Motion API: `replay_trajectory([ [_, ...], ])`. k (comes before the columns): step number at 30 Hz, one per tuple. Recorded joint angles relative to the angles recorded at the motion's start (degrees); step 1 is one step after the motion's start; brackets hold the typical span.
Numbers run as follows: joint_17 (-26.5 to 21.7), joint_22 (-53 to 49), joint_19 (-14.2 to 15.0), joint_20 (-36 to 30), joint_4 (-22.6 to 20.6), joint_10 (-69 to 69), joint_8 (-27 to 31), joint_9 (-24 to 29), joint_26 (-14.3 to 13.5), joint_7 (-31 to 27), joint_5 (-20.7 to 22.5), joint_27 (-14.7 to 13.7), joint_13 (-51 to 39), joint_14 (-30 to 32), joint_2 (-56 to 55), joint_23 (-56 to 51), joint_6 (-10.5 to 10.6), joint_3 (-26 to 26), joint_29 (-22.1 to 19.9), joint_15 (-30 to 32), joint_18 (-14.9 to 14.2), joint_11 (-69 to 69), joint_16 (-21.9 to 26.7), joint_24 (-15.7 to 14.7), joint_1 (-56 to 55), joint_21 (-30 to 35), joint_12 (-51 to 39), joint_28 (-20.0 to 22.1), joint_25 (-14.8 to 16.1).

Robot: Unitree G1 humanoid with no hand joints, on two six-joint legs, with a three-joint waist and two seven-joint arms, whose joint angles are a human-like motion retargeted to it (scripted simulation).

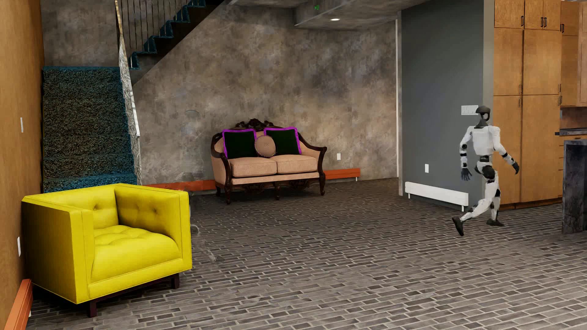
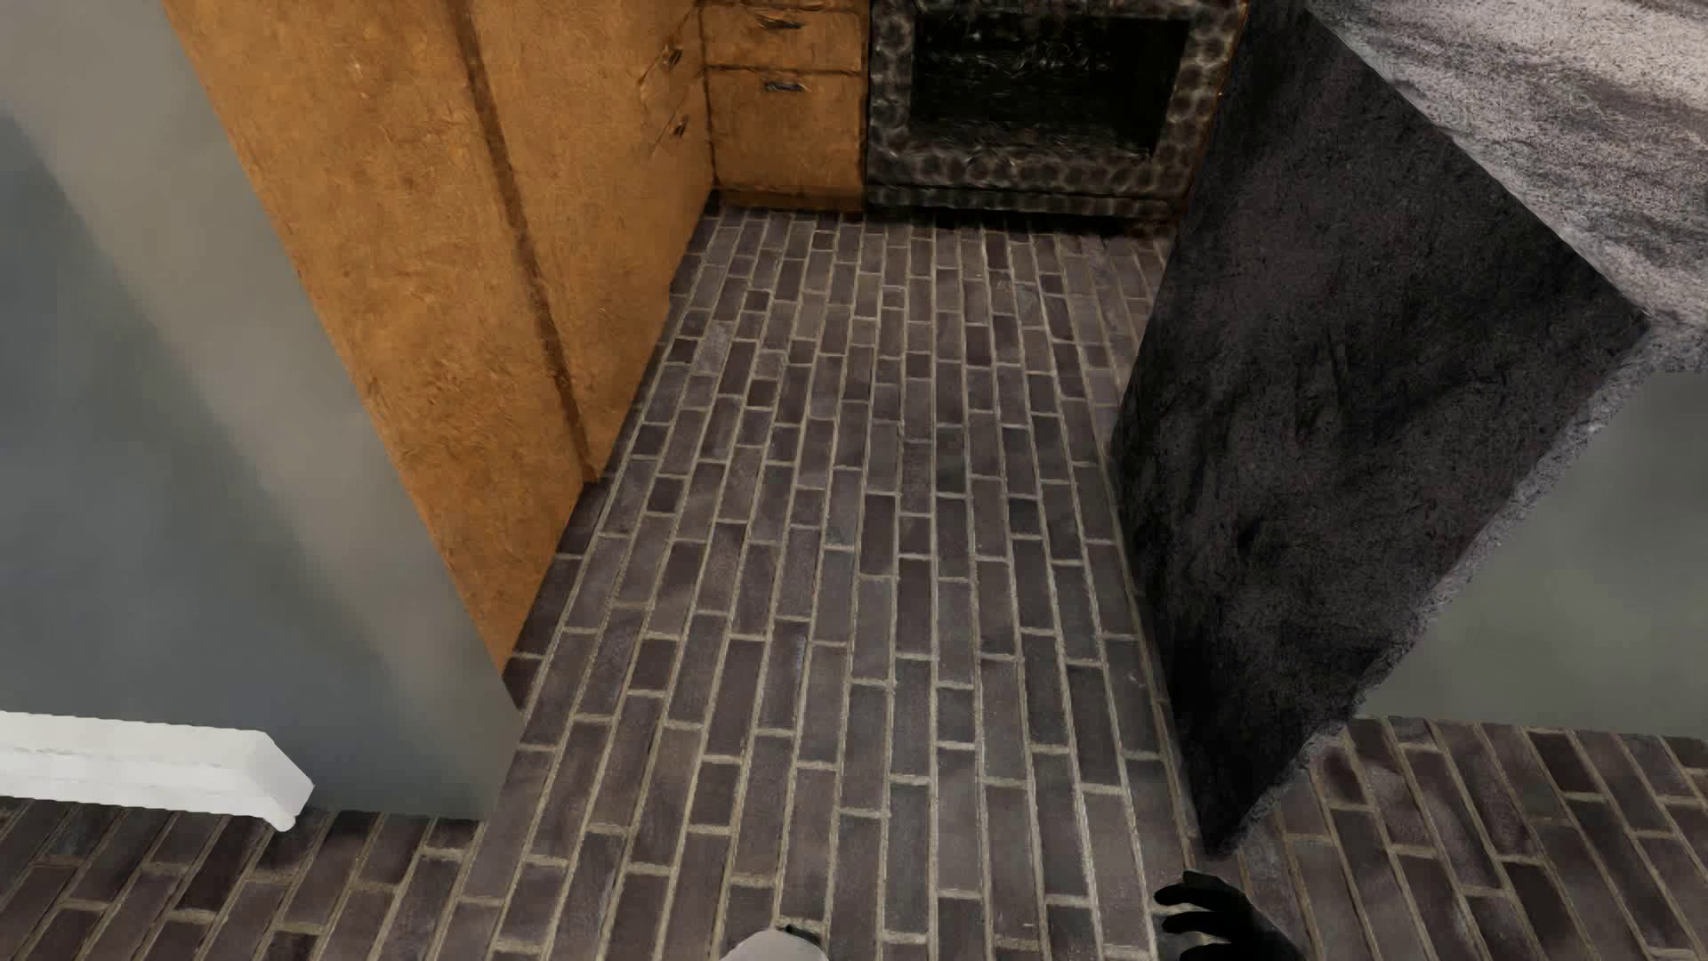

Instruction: Walk to the armchair

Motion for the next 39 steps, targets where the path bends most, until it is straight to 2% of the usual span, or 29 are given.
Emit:
replay_trajectory([
  [1, 0.8, 1.4, 0.0, -0.7, -3.4, 5.1, 0.0, 0.7, 0.0, 0.0, -2.7, 0.0, 1.4, 5.5, -2.0, 4.2, -1.3, -2.0, 0.0, 8.3, 0.0, 9.6, -0.3, 0.0, 1.0, 1.2, 0.0, 0.0, 0.0],
  [2, 1.6, 2.0, 0.0, -1.0, -6.5, 7.7, 0.0, 1.5, 0.0, 0.0, -2.7, 0.0, 2.1, 5.9, -7.1, 7.7, -1.7, -4.9, 0.0, 8.4, 0.0, 20.3, -0.4, 0.0, 2.5, 2.7, -1.7, 0.0, 0.0],
  [4, 1.9, 1.0, 0.0, -1.2, -10.2, 5.1, 0.0, 3.7, 0.0, 0.0, -1.4, 0.0, 3.0, -0.3, -15.7, 15.5, -1.2, -10.6, 0.0, -10.7, 0.0, 32.8, -0.4, 0.0, 14.0, 9.7, -5.4, 0.0, 0.0],
  [5, 1.9, -1.3, 0.0, -0.5, -10.8, 3.7, 0.0, 3.5, 0.0, 0.0, 0.1, 0.0, 4.2, -4.5, -20.7, 18.5, -0.3, -14.3, 0.0, -17.1, 0.0, 33.2, 0.0, 0.0, 18.6, 11.9, -7.1, 0.0, 0.0],
  [7, 2.1, -8.7, 0.0, 3.5, -10.7, 1.2, 0.0, 3.6, 0.0, 0.0, 1.7, 0.0, 7.7, -12.4, -27.8, 22.5, 1.0, -21.5, 0.0, -21.7, 0.0, 21.0, 1.2, 0.0, 27.6, 13.0, -9.3, 0.0, 0.0],
  [9, 2.0, -18.5, 0.0, 8.6, -9.6, 1.1, 0.0, 2.7, 0.0, 0.0, 1.6, 0.0, 11.8, -18.4, -32.4, 24.1, 2.2, -26.4, 0.0, -17.8, 0.0, 2.1, 2.7, 0.0, 33.1, 13.8, -10.6, 0.0, 0.0],
  [10, 2.2, -22.4, 0.0, 12.2, -9.8, 1.9, 0.0, 2.2, 0.0, 0.0, 0.9, 0.0, 13.7, -20.9, -34.5, 24.0, 1.9, -27.3, 0.0, -14.9, 0.0, -7.1, 2.7, 0.0, 34.7, 13.6, -11.1, 0.0, 0.0],
  [12, 3.2, -28.0, 0.0, 16.3, -7.7, 3.8, 0.0, 0.5, 0.0, 0.0, -1.8, 0.0, 17.5, -25.8, -37.2, 23.2, 1.0, -29.4, 0.0, -14.3, 0.0, -18.8, 3.4, 0.0, 37.3, 13.2, -12.6, 0.0, 0.0],
  [14, 3.5, -29.5, 0.0, 18.0, -3.7, 6.0, 0.0, 0.3, 0.0, 0.0, -4.1, 0.0, 20.6, -29.1, -37.1, 21.9, 0.6, -31.4, 0.0, -16.0, 0.0, -17.6, 3.4, 0.0, 42.2, 15.2, -13.1, 0.0, 0.0],
  [15, 3.3, -29.3, 0.0, 18.6, -1.0, 7.3, 0.0, 0.4, 0.0, 0.0, -4.1, 0.0, 21.3, -29.1, -36.8, 21.6, 0.6, -32.9, 0.0, -12.6, 0.0, -15.0, 3.3, 0.0, 44.4, 16.6, -12.3, 0.0, 0.0],
  [16, 3.4, -28.0, 0.0, 18.0, 0.9, 8.4, 0.0, -1.0, 0.0, 0.0, -4.5, 0.0, 21.0, -28.1, -39.5, 22.3, 0.2, -33.6, 0.0, -5.6, 0.0, -9.6, 2.9, 0.0, 44.8, 18.1, -11.4, 0.0, 0.0],
  [17, 4.1, -26.1, 0.0, 20.9, 4.3, 11.0, 0.0, -1.3, 0.0, 0.0, -3.5, 0.0, 20.4, -25.9, -40.2, 23.7, 1.1, -33.5, 0.0, -1.2, 0.0, -4.4, 1.2, 0.0, 44.6, 18.7, -9.5, 0.0, 0.0],
  [18, 3.7, -20.0, 0.0, 18.9, 5.3, 14.6, 0.0, -0.5, 0.0, 0.0, -3.7, 0.0, 18.0, -22.8, -40.3, 26.3, 1.7, -32.7, 0.0, -2.1, 0.0, 0.7, 0.1, 0.0, 44.4, 19.1, -10.4, 0.0, 0.0],
  [21, 2.7, -5.5, 0.0, 9.4, 7.5, 21.2, 0.0, 1.5, 0.0, 0.0, -2.1, 0.0, 12.7, -5.2, -35.8, 23.3, 1.8, -31.9, 0.0, -10.5, 0.0, 2.4, -0.1, 0.0, 37.7, 17.2, -12.3, 0.0, 0.0],
  [22, 1.8, -3.1, 0.0, 8.0, 7.5, 19.6, 0.0, 2.2, 0.0, 0.0, -2.4, 0.0, 11.3, -1.7, -33.5, 20.6, 1.7, -30.6, 0.0, -11.7, 0.0, 1.5, 0.0, 0.0, 35.9, 15.8, -11.9, 0.0, 0.0],
  [23, 0.7, -1.7, 0.0, 7.5, 7.0, 17.4, 0.0, 2.6, 0.0, 0.0, -2.6, 0.0, 10.5, 1.7, -32.0, 17.6, 1.4, -28.5, 0.0, -12.9, 0.0, 0.6, 0.5, 0.0, 34.6, 14.5, -10.7, 0.0, 0.0],
  [25, -1.4, -2.0, 0.0, 9.2, 7.6, 17.1, 0.0, 2.5, 0.0, 0.0, -2.0, 0.0, 9.1, 16.5, -29.3, 12.6, 1.8, -27.2, 0.0, -15.0, 0.0, -0.8, 2.0, 0.0, 30.3, 9.0, -7.4, 0.0, 0.0],
  [28, -2.7, -2.8, 0.0, 11.6, 8.9, 13.1, 0.0, 1.9, 0.0, 0.0, -1.3, 0.0, 8.9, 17.2, -25.5, 11.3, 3.0, -26.0, 0.0, -17.6, 0.0, -1.6, 3.8, 0.0, 29.7, -3.3, -5.2, 0.0, 0.0],
  [29, -3.2, -5.4, 0.0, 9.1, 9.1, 11.2, 0.0, 2.1, 0.0, 0.0, -1.4, 0.0, 8.7, 17.2, -24.7, 11.6, 3.6, -25.2, 0.0, -18.2, 0.0, -1.5, 5.3, 0.0, 30.2, -6.5, -4.9, 0.0, 0.0],
  [30, -3.6, -3.9, 0.0, 11.6, 9.6, 10.2, 0.0, 1.8, 0.0, 0.0, -1.3, 0.0, 8.1, 17.2, -24.3, 12.5, 4.1, -25.3, 0.0, -19.1, 0.0, -1.4, 4.7, 0.0, 29.3, -9.4, -5.3, 0.0, 0.0],
  [31, -4.0, -4.0, 0.0, 11.5, 9.8, 9.4, 0.0, 1.7, 0.0, 0.0, -1.5, 0.0, 7.7, 17.1, -23.5, 13.7, 4.1, -25.1, 0.0, -19.8, 0.0, -1.0, 5.4, 0.0, 28.7, -9.6, -5.4, 0.0, 0.0],
  [35, -6.1, -6.0, 0.0, 14.4, 9.3, 6.7, 0.0, 2.2, 0.0, 0.0, -2.5, 0.0, 6.9, 9.9, -22.6, 15.7, 3.8, -22.4, 0.0, -22.6, 0.0, -0.4, 5.8, 0.0, 26.2, -7.0, -7.1, 0.0, 0.0],
  [39, -5.5, -8.1, 0.0, 15.5, 8.7, 4.2, 0.0, 3.0, 0.0, 0.0, -3.9, 0.0, 7.4, 2.5, -22.3, 13.3, 3.7, -20.3, 0.0, -21.6, 0.0, -0.4, 5.4, 0.0, 23.5, -5.1, -7.8, 0.0, 0.0],
])
